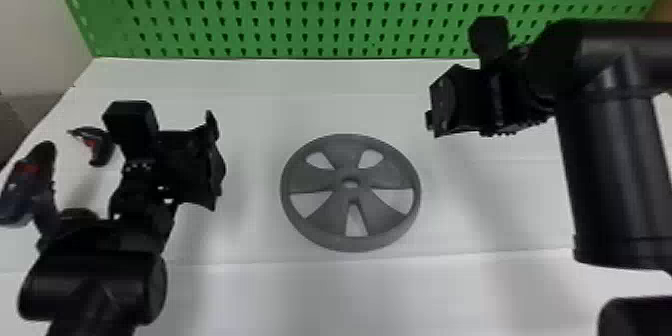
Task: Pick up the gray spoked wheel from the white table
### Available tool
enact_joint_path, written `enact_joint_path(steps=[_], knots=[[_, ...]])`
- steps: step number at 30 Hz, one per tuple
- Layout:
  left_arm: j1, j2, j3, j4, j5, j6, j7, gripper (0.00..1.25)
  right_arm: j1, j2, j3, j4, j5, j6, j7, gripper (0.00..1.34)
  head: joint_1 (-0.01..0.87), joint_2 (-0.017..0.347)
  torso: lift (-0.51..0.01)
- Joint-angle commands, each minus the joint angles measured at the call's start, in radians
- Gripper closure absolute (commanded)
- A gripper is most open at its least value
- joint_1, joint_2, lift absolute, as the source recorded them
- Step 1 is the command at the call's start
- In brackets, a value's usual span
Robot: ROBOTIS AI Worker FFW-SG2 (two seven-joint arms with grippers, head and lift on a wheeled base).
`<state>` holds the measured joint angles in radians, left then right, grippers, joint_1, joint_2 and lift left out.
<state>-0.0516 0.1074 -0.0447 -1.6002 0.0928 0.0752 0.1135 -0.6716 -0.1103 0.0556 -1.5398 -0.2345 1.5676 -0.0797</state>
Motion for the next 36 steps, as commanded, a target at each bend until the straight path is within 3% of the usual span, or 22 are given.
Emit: enact_joint_path(steps=[1,9,16,28,36], knots=[[-0.004,0.0,-0.004,0.003,-0.002,0.002,0.0,0.13,-0.016,0.006,0.01,0.03,0.015,0.005,0.0,0.25,0.765,0.002,-0.095],[-0.01,0.002,-0.009,0.006,-0.007,0.002,0.0,0.13,-0.054,0.021,0.009,0.104,0.024,0.005,0.0,0.25,0.765,0.002,-0.095],[-0.011,0.002,-0.012,0.009,-0.008,0.002,0.0,0.13,-0.059,0.02,0.003,0.164,0.014,0.005,0.0,0.25,0.765,0.002,-0.095],[-0.013,0.002,-0.015,0.014,-0.01,0.002,0.0,0.13,-0.046,-0.055,0.046,0.273,-0.112,0.005,0.0,0.25,0.765,0.002,-0.095],[-0.016,0.002,-0.021,0.02,-0.012,0.002,0.0,0.13,-0.068,-0.08,0.087,0.331,-0.138,0.005,0.001,0.25,0.765,0.002,-0.095]])
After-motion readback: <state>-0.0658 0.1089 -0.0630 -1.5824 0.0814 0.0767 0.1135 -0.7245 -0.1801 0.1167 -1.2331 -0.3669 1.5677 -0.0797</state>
